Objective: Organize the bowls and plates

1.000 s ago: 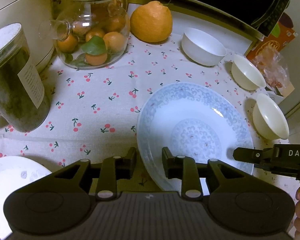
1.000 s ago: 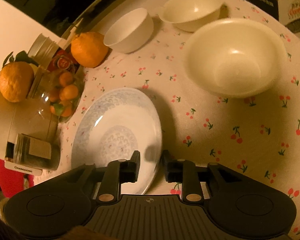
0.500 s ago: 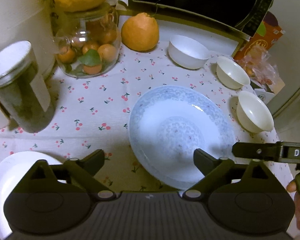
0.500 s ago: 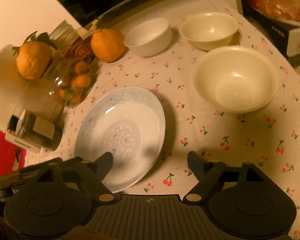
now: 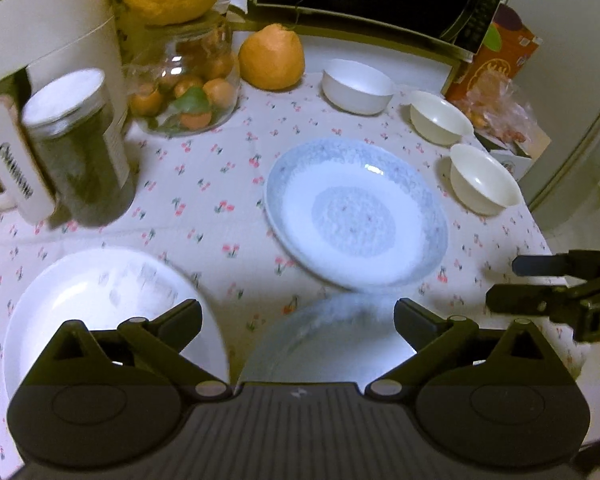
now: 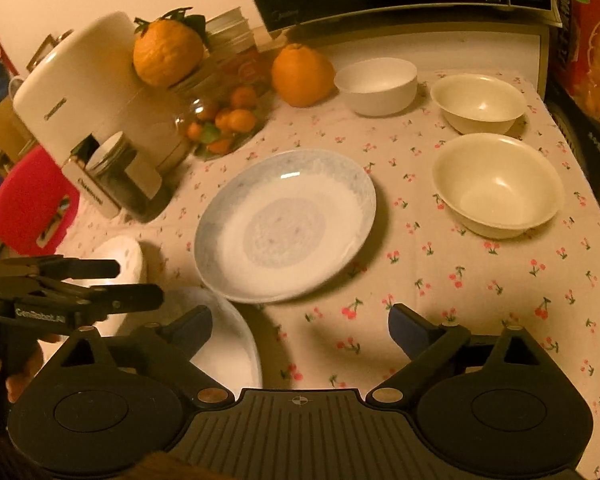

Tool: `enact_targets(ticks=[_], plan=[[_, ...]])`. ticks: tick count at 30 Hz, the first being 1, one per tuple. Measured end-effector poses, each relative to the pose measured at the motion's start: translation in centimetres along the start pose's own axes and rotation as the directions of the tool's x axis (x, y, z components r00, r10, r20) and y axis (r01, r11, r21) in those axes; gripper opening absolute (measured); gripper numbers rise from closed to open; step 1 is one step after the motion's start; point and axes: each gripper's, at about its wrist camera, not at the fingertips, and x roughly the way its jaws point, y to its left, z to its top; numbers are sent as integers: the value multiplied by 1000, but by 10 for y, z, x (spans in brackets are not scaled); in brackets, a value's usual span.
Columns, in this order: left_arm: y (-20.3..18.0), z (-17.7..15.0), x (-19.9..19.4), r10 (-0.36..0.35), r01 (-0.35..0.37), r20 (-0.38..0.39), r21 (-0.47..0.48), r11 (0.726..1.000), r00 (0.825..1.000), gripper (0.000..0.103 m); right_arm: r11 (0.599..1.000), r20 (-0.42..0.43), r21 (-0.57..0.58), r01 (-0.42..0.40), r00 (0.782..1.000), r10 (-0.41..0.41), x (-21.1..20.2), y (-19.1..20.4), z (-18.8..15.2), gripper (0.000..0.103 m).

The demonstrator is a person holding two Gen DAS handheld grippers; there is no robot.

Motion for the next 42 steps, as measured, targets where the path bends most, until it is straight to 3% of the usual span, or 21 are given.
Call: enact_targets(ticks=[10,15,21,31,38,42], plan=[[8,-36,-27,-24,24,8,37,999,1000,102,1000,-5,-7,-24,1000,24,-5,-4,-25,96],[12,-53,-31,-86,85,-32,-16,996,996,102,997,-37,-25,-70,997,69,-2,6,-38,96],[8,-72,-32,-115,115,-63,-10,993,991,99,994,-59,-57,-97,994,93,4,19,-47,96],[7,-85,-22,-153,151,-104,-30,988,983,78,993,-79,-42,-110,991,107,15,23,-51,96],[10,-87,-20,-142,140,-73,-38,989,987,56,993,-62,-35,-115,992,112,18,25,-52,96],[10,-89,-18,-127,126,-62,-26,992,990,50,994,-46,-48,-99,994,97,21,27,-53,94]])
